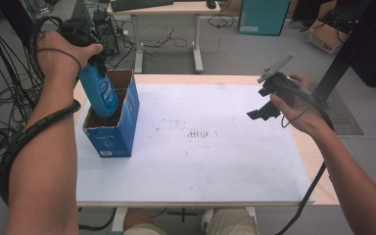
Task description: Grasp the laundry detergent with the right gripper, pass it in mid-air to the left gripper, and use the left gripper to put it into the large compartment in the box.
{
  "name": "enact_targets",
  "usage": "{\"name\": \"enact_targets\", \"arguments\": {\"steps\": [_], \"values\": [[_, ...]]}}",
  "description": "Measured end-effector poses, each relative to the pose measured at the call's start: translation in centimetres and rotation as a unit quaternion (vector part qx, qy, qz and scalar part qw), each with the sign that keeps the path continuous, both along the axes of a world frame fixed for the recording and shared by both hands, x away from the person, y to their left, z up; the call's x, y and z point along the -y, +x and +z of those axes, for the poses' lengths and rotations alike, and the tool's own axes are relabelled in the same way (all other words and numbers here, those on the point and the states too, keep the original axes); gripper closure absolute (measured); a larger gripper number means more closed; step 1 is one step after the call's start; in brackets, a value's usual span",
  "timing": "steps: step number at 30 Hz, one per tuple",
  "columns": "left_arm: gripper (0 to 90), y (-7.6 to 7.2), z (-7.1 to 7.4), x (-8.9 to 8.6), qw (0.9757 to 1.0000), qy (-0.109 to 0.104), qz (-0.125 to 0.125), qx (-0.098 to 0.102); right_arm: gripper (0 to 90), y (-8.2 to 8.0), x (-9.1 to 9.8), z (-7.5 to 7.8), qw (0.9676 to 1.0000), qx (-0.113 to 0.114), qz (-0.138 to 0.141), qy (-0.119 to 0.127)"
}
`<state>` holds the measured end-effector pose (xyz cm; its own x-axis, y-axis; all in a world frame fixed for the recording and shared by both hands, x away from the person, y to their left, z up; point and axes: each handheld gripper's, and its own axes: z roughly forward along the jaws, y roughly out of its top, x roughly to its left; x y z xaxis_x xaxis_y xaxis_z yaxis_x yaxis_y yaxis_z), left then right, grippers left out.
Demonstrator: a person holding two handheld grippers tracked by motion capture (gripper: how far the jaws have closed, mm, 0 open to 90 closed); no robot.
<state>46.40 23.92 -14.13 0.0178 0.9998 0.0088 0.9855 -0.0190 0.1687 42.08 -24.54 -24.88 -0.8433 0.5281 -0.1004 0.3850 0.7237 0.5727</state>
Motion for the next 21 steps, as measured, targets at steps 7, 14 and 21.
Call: {"name": "enact_targets", "arguments": {"steps": [7, 14, 21], "values": [[36.6, 0.0, -2.4, 0.2, 1.0000, 0.006, -0.005, -0.006, 4.3, 0.0, -0.1, -0.2, 1.0000, 0.000, 0.000, -0.003], [36.6, 0.1, -4.6, 0.7, 1.0000, 0.003, -0.002, -0.009, 4.3, 0.0, 0.1, -0.3, 1.0000, -0.001, 0.003, -0.006], [36.6, 0.4, -6.4, 0.9, 0.9998, 0.003, -0.011, -0.014, 4.3, 0.1, 0.1, -0.6, 1.0000, -0.003, 0.004, -0.004]]}}
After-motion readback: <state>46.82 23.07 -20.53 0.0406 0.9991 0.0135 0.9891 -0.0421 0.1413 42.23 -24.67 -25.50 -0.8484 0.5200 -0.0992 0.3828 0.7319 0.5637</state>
